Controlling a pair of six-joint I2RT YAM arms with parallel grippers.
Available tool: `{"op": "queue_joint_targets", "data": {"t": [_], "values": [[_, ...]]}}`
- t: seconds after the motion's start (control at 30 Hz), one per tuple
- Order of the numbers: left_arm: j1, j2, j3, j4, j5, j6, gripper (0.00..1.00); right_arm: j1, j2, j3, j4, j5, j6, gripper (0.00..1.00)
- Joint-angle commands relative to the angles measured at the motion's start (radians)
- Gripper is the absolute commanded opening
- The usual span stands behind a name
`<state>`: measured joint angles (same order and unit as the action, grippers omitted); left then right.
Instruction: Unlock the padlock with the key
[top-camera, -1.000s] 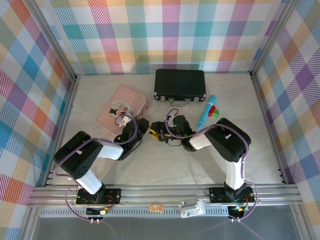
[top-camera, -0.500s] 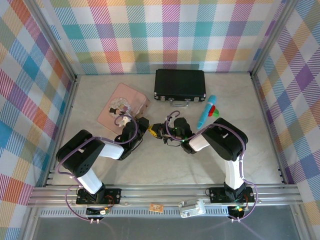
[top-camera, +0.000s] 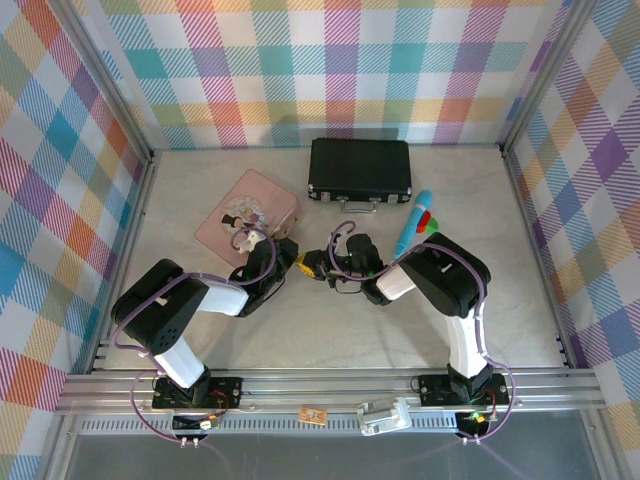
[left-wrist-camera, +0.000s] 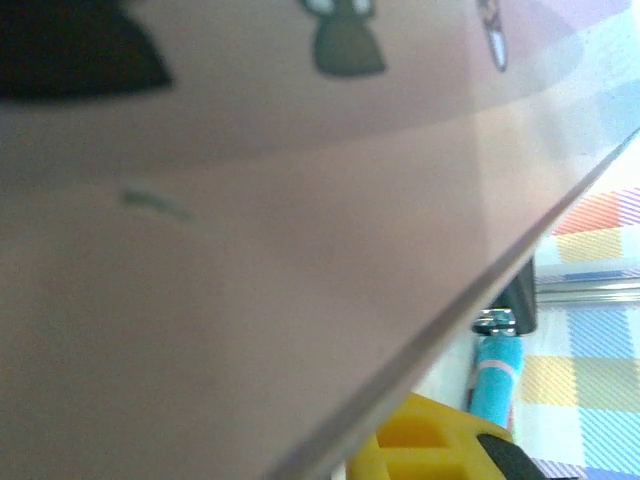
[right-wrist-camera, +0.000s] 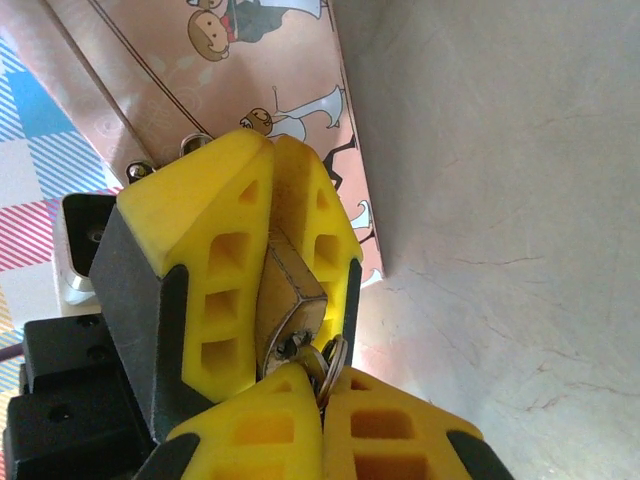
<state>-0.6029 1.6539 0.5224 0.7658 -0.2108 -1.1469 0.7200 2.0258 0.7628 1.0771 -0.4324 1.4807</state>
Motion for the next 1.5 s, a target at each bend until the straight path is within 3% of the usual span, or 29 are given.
{"op": "queue_joint_targets", "data": {"t": [0.0,0.33,0.6,0.73,1.0,1.37,1.47], "values": [[-0.001,-0.028,0.02,-0.135,0.067,-0.043,0.06,-0.005,0.06,0.02,-0.005,0.03,0.011,0.0],[-0.001,-0.089,0.037,-0.285,0.024,-0.035,0.56,-0.006,0.116,0.034,0.031,0.037,0.068,0.0],[0.0,-0.138,0.027,-0.354,-0.021,-0.038,0.62,-0.024,0.054,0.054,-0.091,0.01,-0.071,0.0],[-0.001,-0.077,0.064,-0.279,-0.012,-0.046,0.55,-0.025,0.027,0.069,-0.136,-0.008,-0.088,0.0],[-0.011,0.038,0.098,-0.123,-0.021,-0.066,0.51,-0.025,0.025,0.078,-0.134,-0.022,-0.067,0.0],[-0.012,0.057,0.057,-0.036,-0.008,-0.088,0.04,-0.027,0.025,0.092,-0.119,-0.027,-0.063,0.0],[-0.012,0.044,0.035,-0.029,-0.021,-0.092,0.0,-0.033,0.018,0.077,-0.098,-0.022,-0.063,0.19]]}}
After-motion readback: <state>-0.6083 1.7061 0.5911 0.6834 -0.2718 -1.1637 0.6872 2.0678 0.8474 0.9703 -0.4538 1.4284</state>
